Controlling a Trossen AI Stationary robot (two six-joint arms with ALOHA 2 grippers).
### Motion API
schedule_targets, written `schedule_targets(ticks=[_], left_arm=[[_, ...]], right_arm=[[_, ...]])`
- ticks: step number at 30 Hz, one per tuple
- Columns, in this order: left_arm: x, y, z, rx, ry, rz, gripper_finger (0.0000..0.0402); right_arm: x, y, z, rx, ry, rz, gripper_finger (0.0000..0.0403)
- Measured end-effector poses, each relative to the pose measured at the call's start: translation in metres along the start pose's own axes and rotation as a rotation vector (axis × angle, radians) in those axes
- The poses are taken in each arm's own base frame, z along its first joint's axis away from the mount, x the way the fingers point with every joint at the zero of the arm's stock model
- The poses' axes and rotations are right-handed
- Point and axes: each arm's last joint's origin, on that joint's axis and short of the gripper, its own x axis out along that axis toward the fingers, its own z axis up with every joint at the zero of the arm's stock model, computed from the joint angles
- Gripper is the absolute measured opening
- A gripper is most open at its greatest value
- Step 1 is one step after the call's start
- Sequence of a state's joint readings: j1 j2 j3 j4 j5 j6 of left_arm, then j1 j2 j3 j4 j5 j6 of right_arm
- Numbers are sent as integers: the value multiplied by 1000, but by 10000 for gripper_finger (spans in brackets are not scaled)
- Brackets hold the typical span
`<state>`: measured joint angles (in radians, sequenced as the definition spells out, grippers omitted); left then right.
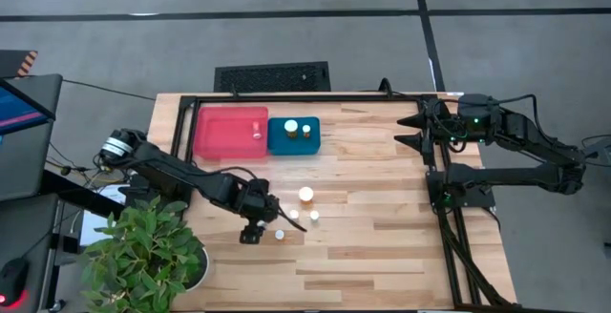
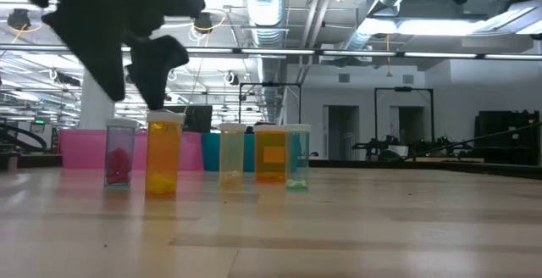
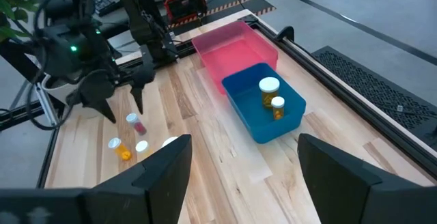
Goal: Pick and place medicine bottles into bin by pill shape (circle, oval)
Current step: Put the blue capsule bottle into the pink bin
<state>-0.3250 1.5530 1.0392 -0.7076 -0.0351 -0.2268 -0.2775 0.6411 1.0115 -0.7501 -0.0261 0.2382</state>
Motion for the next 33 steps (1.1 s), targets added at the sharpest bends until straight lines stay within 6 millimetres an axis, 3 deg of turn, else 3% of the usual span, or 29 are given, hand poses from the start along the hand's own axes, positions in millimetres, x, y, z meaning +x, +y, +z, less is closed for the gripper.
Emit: schedule_targets(ticks=[15, 33], left_arm=[[15, 2, -13, 34, 21, -35, 285], [16, 2, -12, 76, 15, -33, 199]], right_arm=[[0, 0, 0, 0, -1, 0, 276], [0, 0, 0, -1, -1, 1, 276]])
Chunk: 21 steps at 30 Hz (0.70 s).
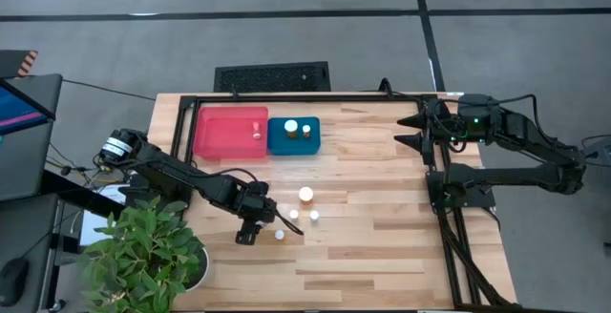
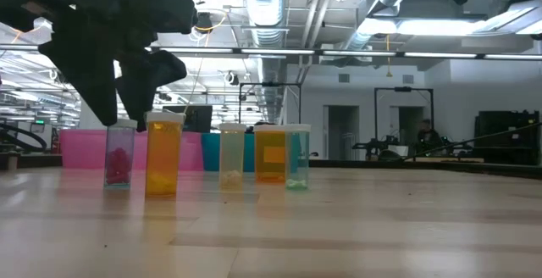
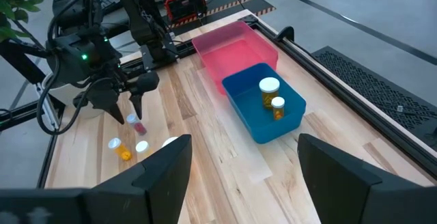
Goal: Pick and place medicine bottles into bin by pill shape (circle, oval)
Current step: Put the blue capsule bottle into the pink bin
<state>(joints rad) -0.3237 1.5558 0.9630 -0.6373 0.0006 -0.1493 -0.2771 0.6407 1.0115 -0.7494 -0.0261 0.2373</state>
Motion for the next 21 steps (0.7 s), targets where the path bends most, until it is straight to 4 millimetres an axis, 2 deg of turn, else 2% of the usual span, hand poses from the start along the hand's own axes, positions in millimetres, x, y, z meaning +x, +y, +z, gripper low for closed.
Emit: schedule_targets(ticks=[21], left_arm=[[0, 0, 0, -18, 0, 1, 106]], right_arm=[[0, 0, 0, -1, 0, 0, 276]])
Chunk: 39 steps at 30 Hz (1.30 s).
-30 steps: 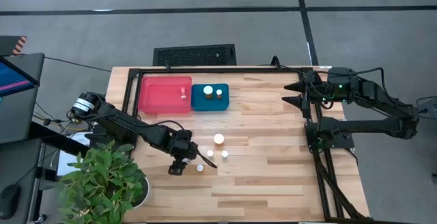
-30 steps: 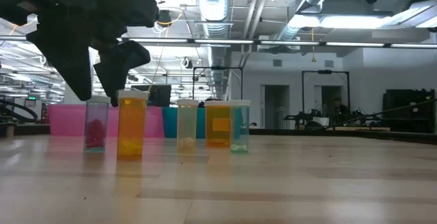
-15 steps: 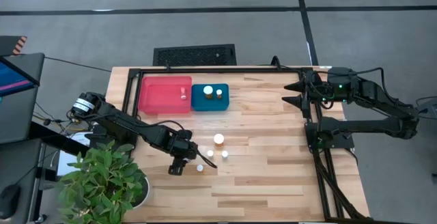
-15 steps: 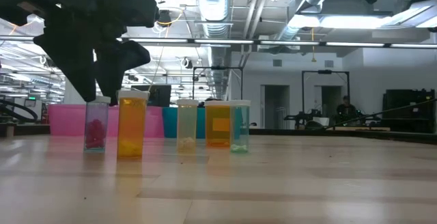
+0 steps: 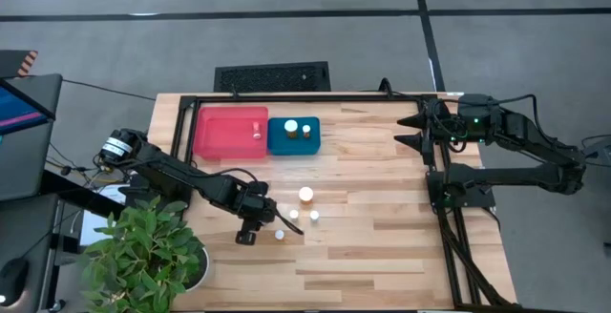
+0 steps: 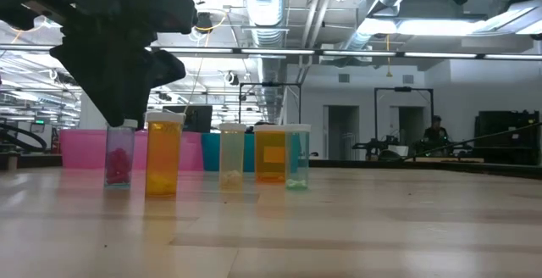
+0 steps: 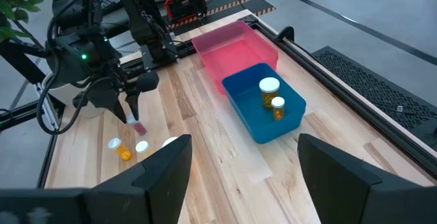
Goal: Pick and place medicine bottles into bin by pill shape (circle, oval)
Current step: Put the blue capsule bottle into the pink bin
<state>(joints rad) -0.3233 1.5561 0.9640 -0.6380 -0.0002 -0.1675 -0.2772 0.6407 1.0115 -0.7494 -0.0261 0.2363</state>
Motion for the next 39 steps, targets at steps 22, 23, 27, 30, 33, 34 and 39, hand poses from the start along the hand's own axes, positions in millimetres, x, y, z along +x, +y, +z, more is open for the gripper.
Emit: schedule_targets(ticks=[22, 23, 27, 30, 33, 34, 39], left_arm=[[-76, 72, 5, -417, -146, 128, 109], [-81, 78, 4, -449, -166, 153, 109], [-100, 104, 0, -572, -198, 284, 110], [-112, 129, -7, -670, -172, 376, 110], [-118, 154, -18, -770, -150, 453, 110], [-120, 162, -23, -810, -141, 468, 110], [-125, 197, -48, -974, -119, 539, 110]], right_arm=[[0, 0, 0, -9, 0, 0, 276], [0, 0, 0, -9, 0, 0, 276], [0, 0, 0, -10, 0, 0, 276], [0, 0, 0, -10, 0, 0, 276], [0, 0, 0, -10, -1, 0, 276], [0, 0, 0, -10, 0, 0, 276], [0, 0, 0, -9, 0, 0, 276]])
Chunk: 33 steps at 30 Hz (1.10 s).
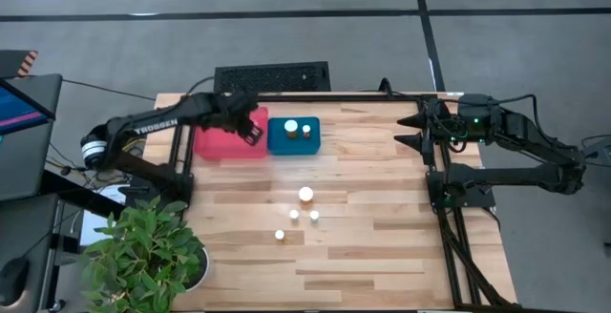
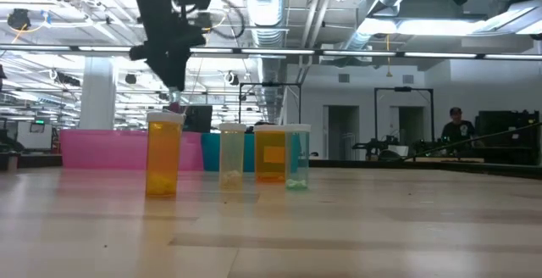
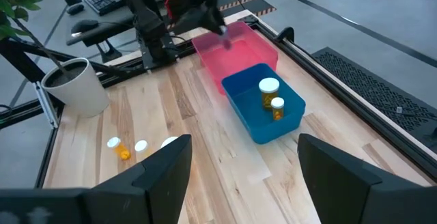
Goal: Pick and place medicine bottles into bin by pill shape (circle, oval)
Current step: Put the blue capsule bottle into the pink bin
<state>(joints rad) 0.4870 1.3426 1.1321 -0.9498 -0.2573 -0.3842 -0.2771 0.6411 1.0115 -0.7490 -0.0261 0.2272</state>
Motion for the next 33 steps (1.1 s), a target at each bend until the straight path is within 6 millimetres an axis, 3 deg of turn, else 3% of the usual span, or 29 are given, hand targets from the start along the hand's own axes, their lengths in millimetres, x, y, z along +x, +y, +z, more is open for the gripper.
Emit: schedule_targets(ticks=[5, 10, 25, 33], left_arm=[[22, 26, 1, -95, 18, 29, 110], [38, 38, -3, -134, 15, 30, 110], [84, 30, 0, -162, 35, 38, 110], [88, 33, 3, -166, 12, 81, 110]], right_arm=[[0, 0, 0, 0, 0, 0, 276], [0, 0, 0, 0, 0, -1, 276], [0, 0, 0, 0, -2, -11, 276], [0, 0, 0, 1, -3, -12, 276]])
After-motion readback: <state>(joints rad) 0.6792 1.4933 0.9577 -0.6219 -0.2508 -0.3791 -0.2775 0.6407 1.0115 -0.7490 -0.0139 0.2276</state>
